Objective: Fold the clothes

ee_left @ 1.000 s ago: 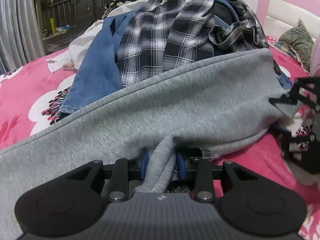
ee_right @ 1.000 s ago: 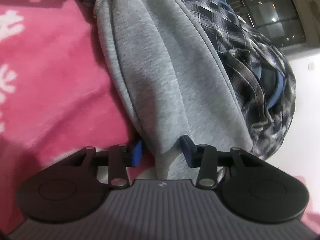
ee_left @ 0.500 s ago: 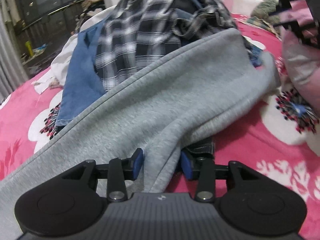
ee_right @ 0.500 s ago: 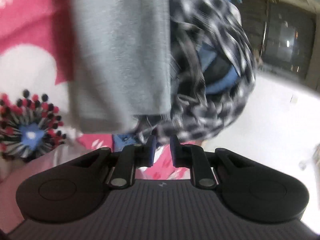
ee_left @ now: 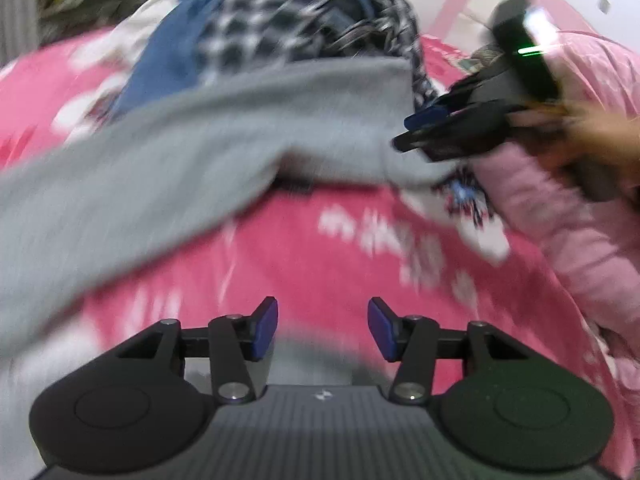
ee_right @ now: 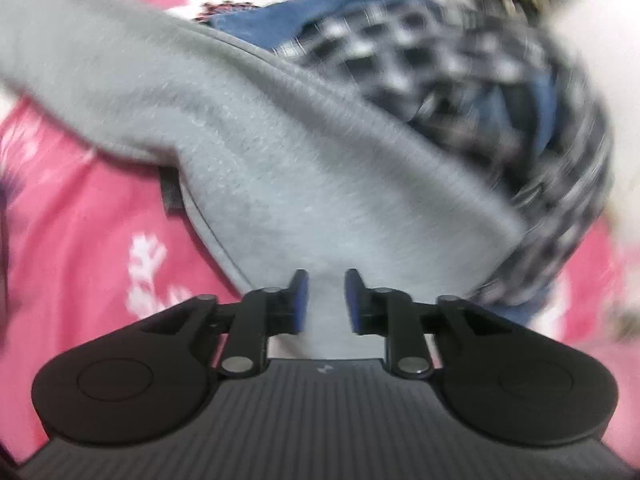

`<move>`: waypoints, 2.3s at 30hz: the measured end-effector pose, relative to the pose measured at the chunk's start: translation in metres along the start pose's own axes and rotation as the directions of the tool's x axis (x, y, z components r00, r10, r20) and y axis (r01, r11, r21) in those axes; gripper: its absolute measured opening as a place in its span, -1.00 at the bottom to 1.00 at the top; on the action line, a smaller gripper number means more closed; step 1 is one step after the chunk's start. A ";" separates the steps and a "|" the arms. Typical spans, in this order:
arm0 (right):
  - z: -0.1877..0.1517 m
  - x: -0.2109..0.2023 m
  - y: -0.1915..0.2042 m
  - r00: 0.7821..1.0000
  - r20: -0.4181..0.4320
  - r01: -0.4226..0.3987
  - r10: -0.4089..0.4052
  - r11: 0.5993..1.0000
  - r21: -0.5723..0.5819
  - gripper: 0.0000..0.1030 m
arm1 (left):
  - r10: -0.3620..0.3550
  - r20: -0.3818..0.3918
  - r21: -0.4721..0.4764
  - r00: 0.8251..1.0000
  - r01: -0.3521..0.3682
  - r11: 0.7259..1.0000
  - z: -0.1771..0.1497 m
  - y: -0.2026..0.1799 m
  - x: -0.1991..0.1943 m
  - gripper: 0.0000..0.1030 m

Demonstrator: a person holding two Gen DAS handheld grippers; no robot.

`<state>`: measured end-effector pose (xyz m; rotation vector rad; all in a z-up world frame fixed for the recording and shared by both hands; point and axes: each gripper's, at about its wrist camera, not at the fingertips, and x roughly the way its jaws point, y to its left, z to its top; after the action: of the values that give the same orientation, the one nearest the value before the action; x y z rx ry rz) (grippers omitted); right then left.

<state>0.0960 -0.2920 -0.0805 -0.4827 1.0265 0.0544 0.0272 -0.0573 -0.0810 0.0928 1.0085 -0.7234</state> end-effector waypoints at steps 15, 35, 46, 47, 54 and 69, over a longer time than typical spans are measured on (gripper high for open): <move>-0.055 0.008 -0.049 0.996 0.019 -0.072 0.083 0.701 0.710 0.06 | 0.331 -0.088 -0.602 0.940 -0.314 0.734 -0.147 0.159 -0.178 0.02; -0.090 0.017 -0.045 0.980 0.166 -0.137 -0.112 0.226 0.964 -0.88 | 0.458 -0.136 -0.768 0.879 -0.385 0.511 -0.211 0.168 -0.178 -0.01; -0.109 -0.024 -0.021 0.987 0.146 -0.117 -0.060 0.346 0.931 -0.16 | 0.573 -0.081 -0.612 0.816 -0.494 0.617 -0.180 0.140 -0.188 0.03; -0.115 -0.040 -0.010 0.982 0.185 -0.159 -0.042 0.346 0.925 -0.15 | 0.570 -0.061 -0.574 0.819 -0.496 0.652 -0.173 0.132 -0.185 0.06; -0.100 -0.066 0.079 0.800 0.316 -0.540 0.510 0.385 0.748 -0.14 | 0.314 0.052 -0.058 0.948 -0.311 0.949 -0.106 0.040 -0.121 0.14; -0.046 -0.038 0.128 0.565 0.429 -0.694 0.705 0.125 0.709 -0.73 | 0.202 0.061 0.009 0.977 -0.203 0.979 -0.069 -0.023 -0.057 -0.25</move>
<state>0.0051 -0.1896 -0.1148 0.9942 1.0771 0.4039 -0.0555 -0.0193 -0.0679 0.1835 0.9211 -0.5446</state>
